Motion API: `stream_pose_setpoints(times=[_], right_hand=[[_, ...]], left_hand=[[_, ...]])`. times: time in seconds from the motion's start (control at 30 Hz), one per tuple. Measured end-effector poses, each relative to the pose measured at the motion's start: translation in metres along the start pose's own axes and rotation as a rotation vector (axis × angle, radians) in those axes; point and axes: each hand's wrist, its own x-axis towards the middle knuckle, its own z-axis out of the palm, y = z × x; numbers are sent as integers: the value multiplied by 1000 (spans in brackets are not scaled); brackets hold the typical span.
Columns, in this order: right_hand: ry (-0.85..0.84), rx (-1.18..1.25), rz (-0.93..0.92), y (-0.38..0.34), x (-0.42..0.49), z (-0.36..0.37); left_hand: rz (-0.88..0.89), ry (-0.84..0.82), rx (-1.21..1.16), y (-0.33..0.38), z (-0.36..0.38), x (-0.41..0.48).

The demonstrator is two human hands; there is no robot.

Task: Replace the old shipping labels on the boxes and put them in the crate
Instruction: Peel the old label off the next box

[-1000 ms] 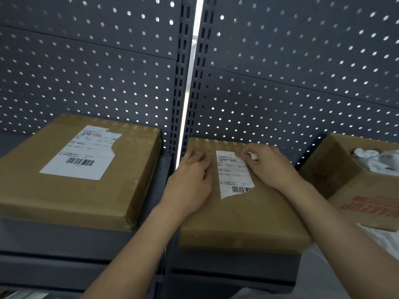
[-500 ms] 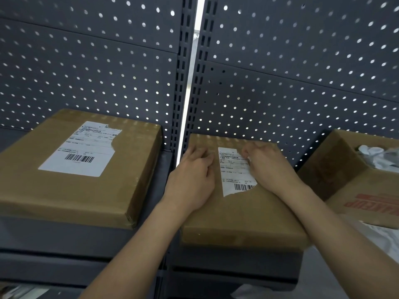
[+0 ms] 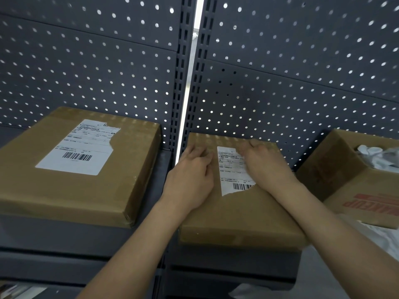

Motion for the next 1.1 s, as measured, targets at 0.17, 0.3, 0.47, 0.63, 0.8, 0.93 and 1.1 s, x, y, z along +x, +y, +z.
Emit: stream_pose_setpoints(times=[0.17,0.3,0.47,0.63,0.8,0.93,1.1], right_hand=[[-22,15,1,-11,0,-13],[-19,80,34,-9,1,-10],[39,177,59,-2,0,-1],[38,193,58,-6,-1,-5],[55,207,13,2,3,1],[97,450,47,13,0,5],[142,541,100,15,0,7]], left_hand=[[-6,1,7,1,0,-1],[-10,-5,4,1,-1,-1],[-8,-10,9,1,-1,0],[-10,-8,18,2,-1,0],[-10,-7,14,2,-3,-1],[-5,-1,15,4,-5,-1],[-3,0,2,4,-5,-1]])
